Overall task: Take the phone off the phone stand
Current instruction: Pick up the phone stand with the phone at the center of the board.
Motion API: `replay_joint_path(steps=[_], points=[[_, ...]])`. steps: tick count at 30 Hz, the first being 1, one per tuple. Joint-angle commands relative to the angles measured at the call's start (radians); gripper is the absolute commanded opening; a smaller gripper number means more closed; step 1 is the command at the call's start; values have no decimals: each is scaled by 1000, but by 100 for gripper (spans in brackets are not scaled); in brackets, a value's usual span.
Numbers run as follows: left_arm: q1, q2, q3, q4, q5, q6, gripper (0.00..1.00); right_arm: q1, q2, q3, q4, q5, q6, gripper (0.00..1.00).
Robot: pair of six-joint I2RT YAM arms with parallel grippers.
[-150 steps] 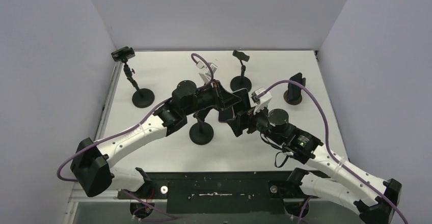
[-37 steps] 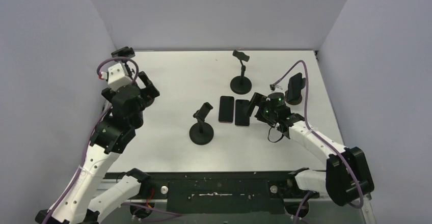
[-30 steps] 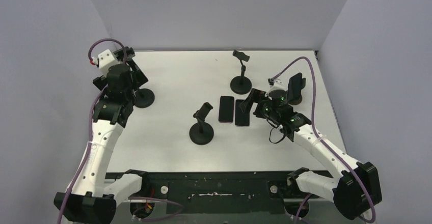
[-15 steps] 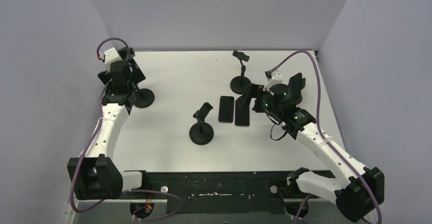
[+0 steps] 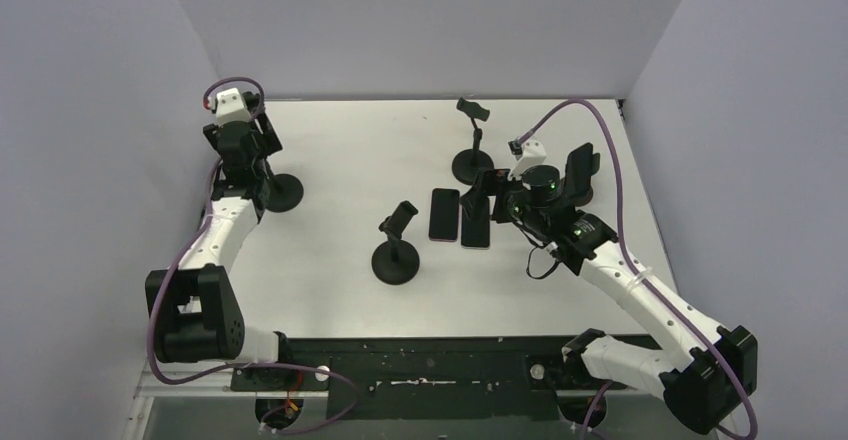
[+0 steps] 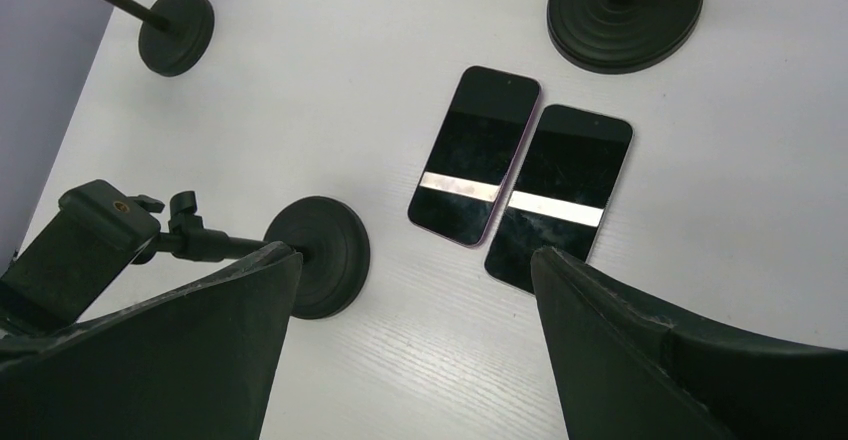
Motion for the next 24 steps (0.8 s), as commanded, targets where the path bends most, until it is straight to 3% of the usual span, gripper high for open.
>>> replay_joint_path(steps=[1, 8, 13, 17, 24], points=[[21, 36, 53, 144, 110, 35, 63, 10, -4, 59, 7, 32, -27, 89], [27, 35, 32, 222, 180, 46, 34, 12, -9, 70, 17, 3, -49, 89], [27, 3, -13, 291, 242, 54, 0, 40, -59, 24, 138, -152, -127, 89], [24, -36, -55, 362, 379, 37, 0, 60, -94, -1, 228, -267, -135, 90], [-39, -148, -105, 379, 524, 38, 0, 61, 0, 58, 257, -345, -60, 86]])
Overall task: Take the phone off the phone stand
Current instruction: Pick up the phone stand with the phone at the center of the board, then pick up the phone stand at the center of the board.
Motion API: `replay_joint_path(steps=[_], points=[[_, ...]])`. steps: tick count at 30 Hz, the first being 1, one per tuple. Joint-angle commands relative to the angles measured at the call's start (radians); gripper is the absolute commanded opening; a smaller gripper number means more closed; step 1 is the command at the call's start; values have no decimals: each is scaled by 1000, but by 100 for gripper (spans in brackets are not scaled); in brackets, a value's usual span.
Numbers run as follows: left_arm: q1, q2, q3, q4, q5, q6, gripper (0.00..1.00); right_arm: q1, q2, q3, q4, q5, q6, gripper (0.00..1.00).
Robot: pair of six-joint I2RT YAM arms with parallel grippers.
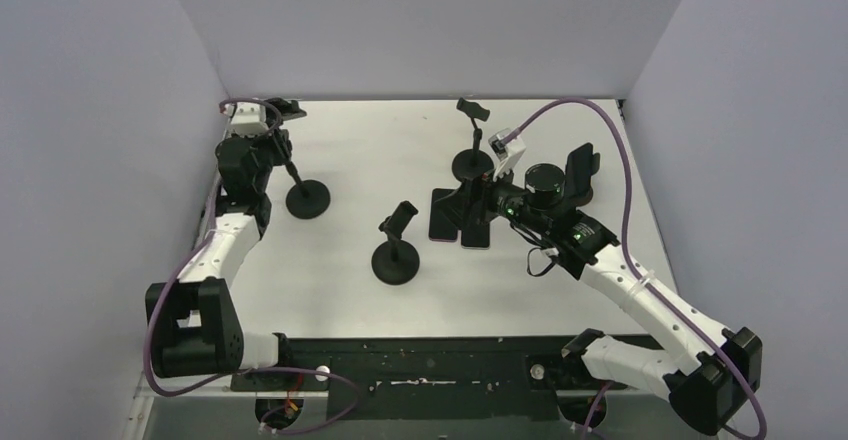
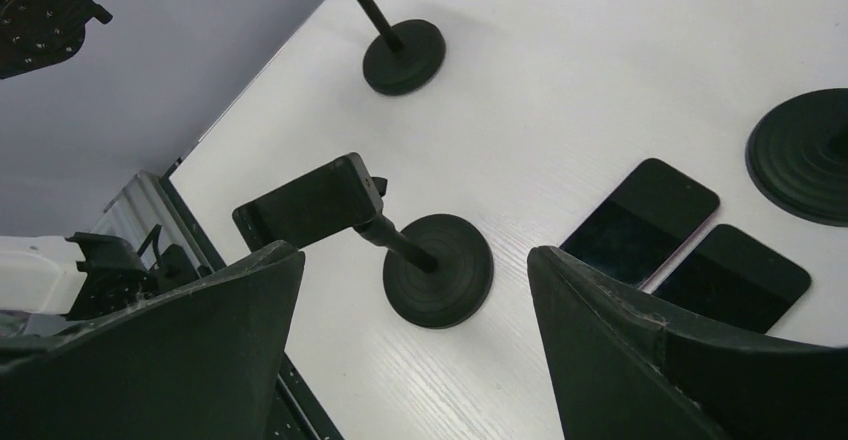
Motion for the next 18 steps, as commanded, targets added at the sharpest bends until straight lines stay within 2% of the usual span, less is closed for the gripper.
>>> replay_joint_path(steps=[1, 8, 18], points=[[-74, -133, 7, 139, 144, 16, 0, 2, 46, 34, 113, -92, 38, 85], [-164, -264, -86, 50, 90, 76, 0, 19, 124, 32, 219, -174, 49, 81], [-209, -444, -220, -3, 43, 86, 0, 93, 255, 78, 248, -95, -23, 75]])
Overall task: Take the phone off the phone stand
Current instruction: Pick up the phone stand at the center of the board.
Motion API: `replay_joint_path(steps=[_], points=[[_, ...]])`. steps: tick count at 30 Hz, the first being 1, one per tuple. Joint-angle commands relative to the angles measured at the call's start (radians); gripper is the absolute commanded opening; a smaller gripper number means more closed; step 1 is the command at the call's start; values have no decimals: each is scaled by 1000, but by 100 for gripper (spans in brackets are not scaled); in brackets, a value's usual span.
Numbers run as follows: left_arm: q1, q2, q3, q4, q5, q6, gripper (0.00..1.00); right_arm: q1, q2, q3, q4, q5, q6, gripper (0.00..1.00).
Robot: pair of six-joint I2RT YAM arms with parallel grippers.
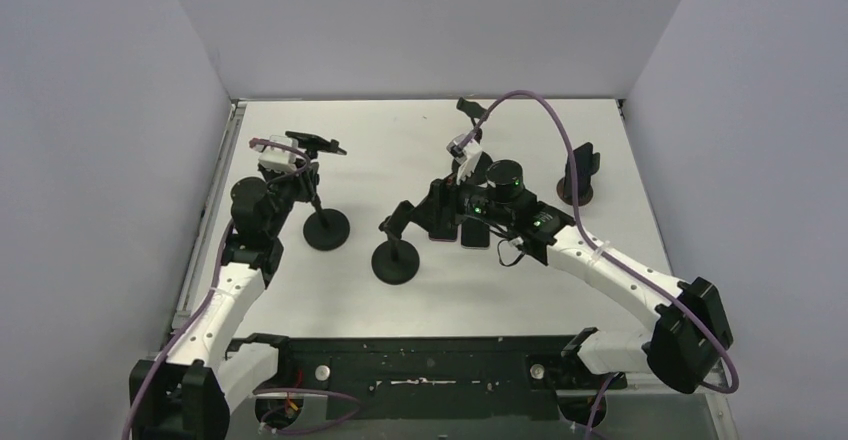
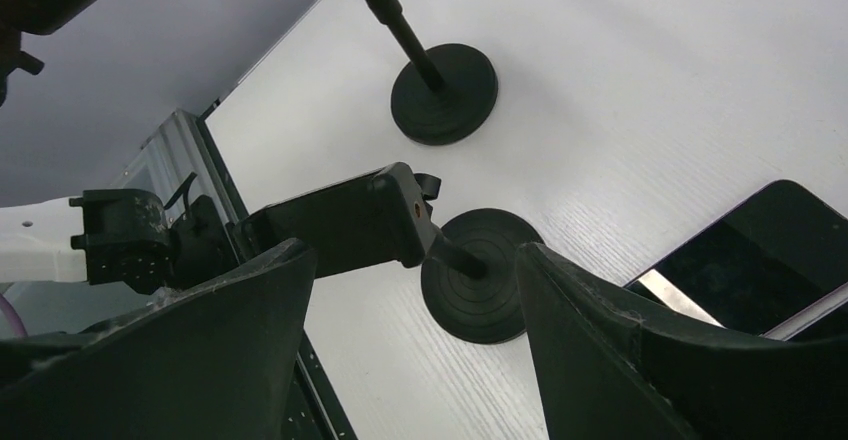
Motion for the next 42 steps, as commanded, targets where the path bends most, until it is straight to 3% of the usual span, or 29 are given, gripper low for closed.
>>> replay_joint_path(steps=[1, 6, 21, 23, 24, 26, 28, 31, 35, 42], points=[[-27, -111, 0, 95, -36, 13, 0, 28, 45, 64, 87, 47, -46, 74], [-51, -181, -12, 54, -67, 27, 0, 50, 90, 73, 101, 94, -54, 65], [-117, -299, -61, 18, -105, 77, 0, 68, 139, 99, 140, 120, -67, 9], [-125, -309, -71, 17, -136, 80, 0, 69, 130, 109, 130, 129, -59, 7], [-128, -314, -74, 16, -140, 84, 0, 69, 125, 118, 115, 139, -50, 10], [-133, -323, -79, 15, -146, 86, 0, 70, 110, 134, 70, 176, -30, 34], [-139, -334, -82, 12, -153, 89, 0, 69, 77, 137, 40, 208, 5, 64], [-145, -348, -81, 5, -163, 96, 0, 46, 71, 181, -53, 182, 81, 88], [-152, -363, -88, 1, -167, 97, 0, -14, 127, 249, -176, 18, 192, 100], [-157, -386, -105, -1, -169, 89, 0, -28, 202, 292, -223, -111, 287, 100]])
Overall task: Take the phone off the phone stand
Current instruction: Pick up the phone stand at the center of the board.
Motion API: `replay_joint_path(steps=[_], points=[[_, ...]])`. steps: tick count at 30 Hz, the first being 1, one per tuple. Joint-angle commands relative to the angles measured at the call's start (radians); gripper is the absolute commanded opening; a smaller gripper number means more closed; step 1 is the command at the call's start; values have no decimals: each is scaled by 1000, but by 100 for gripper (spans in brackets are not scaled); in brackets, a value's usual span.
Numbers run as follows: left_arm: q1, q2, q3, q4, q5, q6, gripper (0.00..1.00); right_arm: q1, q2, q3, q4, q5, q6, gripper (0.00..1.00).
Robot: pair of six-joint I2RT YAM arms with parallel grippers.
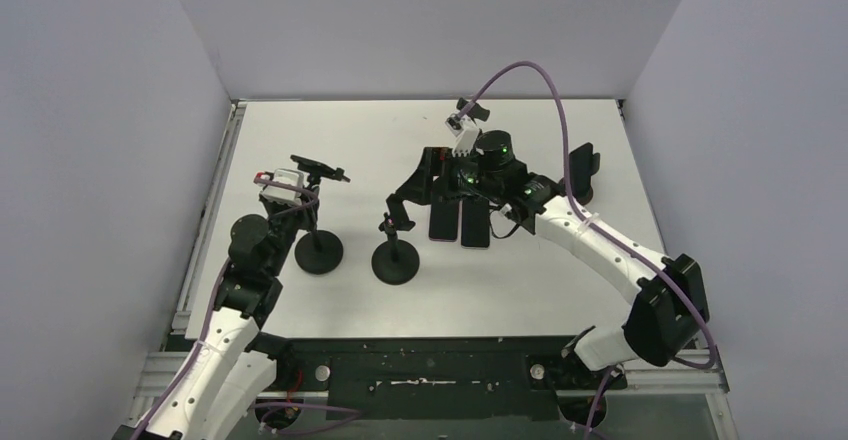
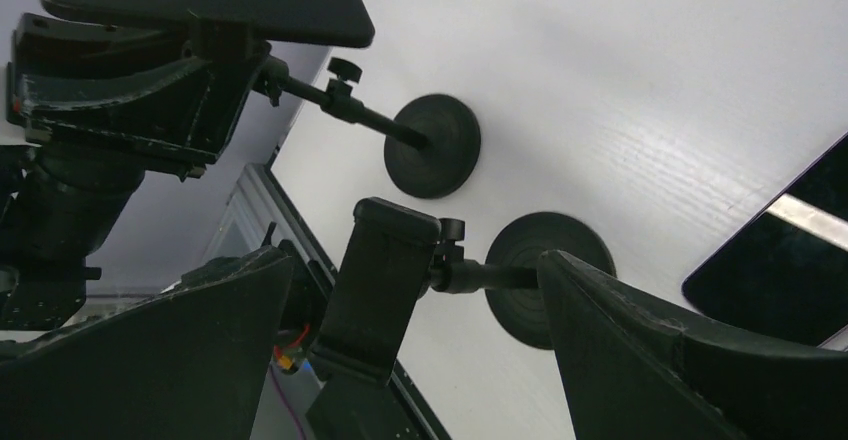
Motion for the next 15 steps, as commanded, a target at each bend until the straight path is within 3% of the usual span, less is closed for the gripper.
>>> replay_joint_path(steps=[1, 10, 12, 15], points=[[-7, -46, 30, 160, -9, 5, 0, 17, 67, 72, -86, -93, 66, 100], [-15, -68, 18, 155, -17, 12, 0, 40, 146, 96, -86, -134, 83, 97], [-17, -72, 13, 156, -17, 12, 0, 43, 161, 109, -86, -150, 84, 91], [-17, -75, 6, 161, -19, 10, 0, 46, 173, 123, -72, -160, 90, 73]])
